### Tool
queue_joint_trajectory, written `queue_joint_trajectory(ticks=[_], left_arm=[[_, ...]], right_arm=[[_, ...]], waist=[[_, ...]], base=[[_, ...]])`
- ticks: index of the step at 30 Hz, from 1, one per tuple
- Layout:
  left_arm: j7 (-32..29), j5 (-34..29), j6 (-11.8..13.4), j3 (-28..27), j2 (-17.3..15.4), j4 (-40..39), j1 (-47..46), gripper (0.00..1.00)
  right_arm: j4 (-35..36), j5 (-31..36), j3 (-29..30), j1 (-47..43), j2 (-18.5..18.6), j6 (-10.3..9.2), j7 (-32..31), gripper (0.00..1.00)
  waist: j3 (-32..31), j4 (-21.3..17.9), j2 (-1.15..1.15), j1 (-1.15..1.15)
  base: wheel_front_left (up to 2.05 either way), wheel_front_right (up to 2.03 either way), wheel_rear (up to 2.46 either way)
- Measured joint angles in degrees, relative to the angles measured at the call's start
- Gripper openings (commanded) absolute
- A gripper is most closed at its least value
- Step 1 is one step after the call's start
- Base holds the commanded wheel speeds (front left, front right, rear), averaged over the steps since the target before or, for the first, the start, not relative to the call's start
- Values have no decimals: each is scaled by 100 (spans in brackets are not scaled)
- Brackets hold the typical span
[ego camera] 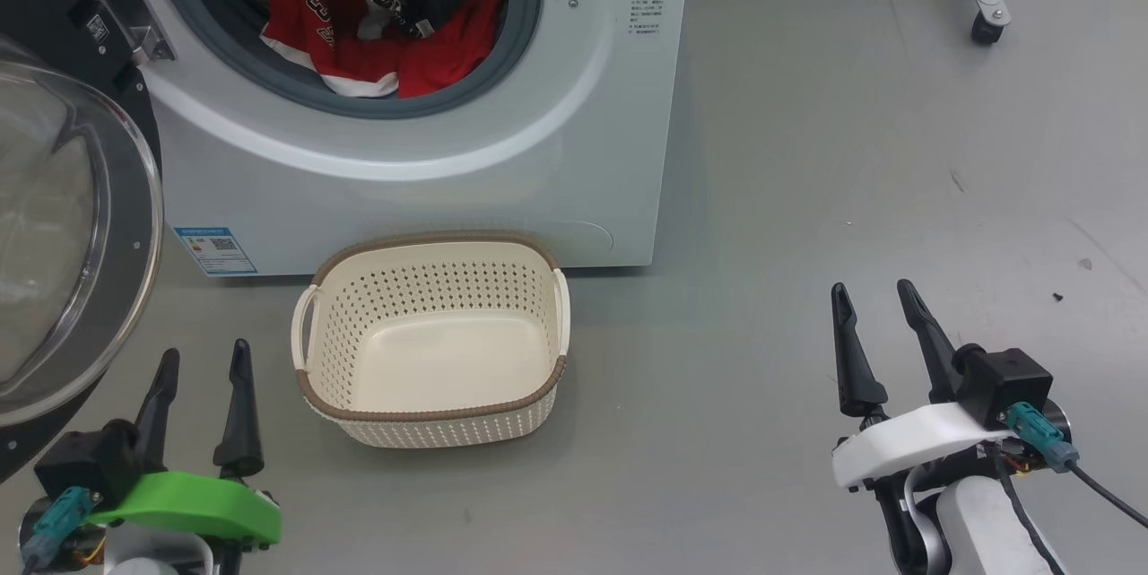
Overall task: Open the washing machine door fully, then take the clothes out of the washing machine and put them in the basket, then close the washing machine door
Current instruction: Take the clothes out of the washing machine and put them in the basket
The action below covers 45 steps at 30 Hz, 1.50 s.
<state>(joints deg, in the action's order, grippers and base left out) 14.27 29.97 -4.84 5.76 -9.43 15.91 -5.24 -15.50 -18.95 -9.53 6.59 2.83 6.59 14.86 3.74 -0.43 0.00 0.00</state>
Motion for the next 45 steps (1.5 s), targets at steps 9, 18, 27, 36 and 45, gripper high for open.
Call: queue_joint_trajectory(ticks=[9,18,27,36,45], left_arm=[[0,-32,1,0,67,-21,85,100],[0,-32,1,-1,103,-54,98,100],[1,-30,0,2,118,-78,120,100],[1,13,-27,47,127,-168,175,100],[1,13,-52,37,125,-178,182,100]], right_arm=[[-32,114,-20,0,-1,0,0,100],[-35,140,-20,-1,-1,1,0,100],[-40,145,-18,-1,-1,4,0,100],[-58,146,-26,-1,-1,7,0,100],[-89,146,-54,-2,-2,7,0,100]], waist=[[-32,-5,0,0],[-43,-14,0,0],[-22,-16,0,0],[-25,-17,0,0],[-41,-14,0,0]], base=[[0,0,0],[0,0,0],[0,0,0],[17,-17,0],[45,-45,0]])
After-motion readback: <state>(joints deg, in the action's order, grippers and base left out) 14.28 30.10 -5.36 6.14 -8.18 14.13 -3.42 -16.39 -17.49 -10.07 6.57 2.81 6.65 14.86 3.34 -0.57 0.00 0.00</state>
